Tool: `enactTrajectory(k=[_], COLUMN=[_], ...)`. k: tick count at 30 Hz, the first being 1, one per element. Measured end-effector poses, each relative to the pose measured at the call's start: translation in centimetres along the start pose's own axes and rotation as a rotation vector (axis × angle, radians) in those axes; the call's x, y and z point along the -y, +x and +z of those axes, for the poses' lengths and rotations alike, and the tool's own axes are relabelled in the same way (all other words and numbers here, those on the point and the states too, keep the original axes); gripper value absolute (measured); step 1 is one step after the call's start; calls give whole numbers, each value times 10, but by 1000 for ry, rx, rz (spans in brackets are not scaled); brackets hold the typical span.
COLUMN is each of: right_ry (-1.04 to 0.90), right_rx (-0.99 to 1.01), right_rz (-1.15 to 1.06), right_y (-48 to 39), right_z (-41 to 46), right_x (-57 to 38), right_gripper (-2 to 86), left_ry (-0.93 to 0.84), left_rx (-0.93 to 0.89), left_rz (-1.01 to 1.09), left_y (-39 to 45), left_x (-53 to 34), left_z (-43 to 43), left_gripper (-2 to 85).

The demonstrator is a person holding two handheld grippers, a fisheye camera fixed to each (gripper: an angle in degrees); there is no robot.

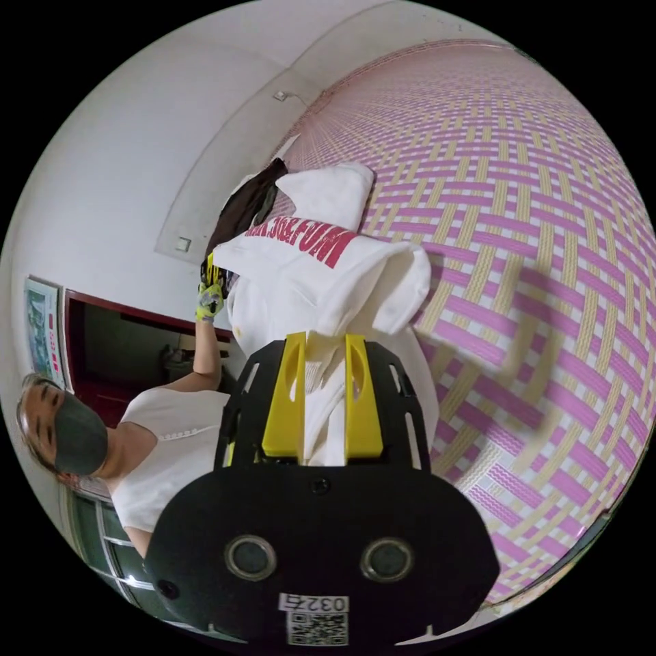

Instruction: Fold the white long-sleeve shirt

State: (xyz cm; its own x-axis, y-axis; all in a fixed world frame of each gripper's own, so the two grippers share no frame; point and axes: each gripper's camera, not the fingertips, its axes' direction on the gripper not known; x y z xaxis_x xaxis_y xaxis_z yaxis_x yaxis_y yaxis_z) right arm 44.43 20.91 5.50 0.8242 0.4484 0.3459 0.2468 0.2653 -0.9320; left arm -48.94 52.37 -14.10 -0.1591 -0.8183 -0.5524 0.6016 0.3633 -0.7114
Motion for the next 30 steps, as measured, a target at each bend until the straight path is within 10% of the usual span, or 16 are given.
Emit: enactTrajectory(k=[13,30], right_ry=[-81,283], right_rx=[106,428], right_rz=[83,-380], right_y=[50,-29], right_z=[16,-123], right_x=[-1,-108], right_gripper=[95,39], left_ry=[13,-17], left_rx=[-18,-243], left_rz=[-13,204], left_y=[-10,61], left_x=[-2,-29], left_z=[-19,-10], left_gripper=[-15,-14])
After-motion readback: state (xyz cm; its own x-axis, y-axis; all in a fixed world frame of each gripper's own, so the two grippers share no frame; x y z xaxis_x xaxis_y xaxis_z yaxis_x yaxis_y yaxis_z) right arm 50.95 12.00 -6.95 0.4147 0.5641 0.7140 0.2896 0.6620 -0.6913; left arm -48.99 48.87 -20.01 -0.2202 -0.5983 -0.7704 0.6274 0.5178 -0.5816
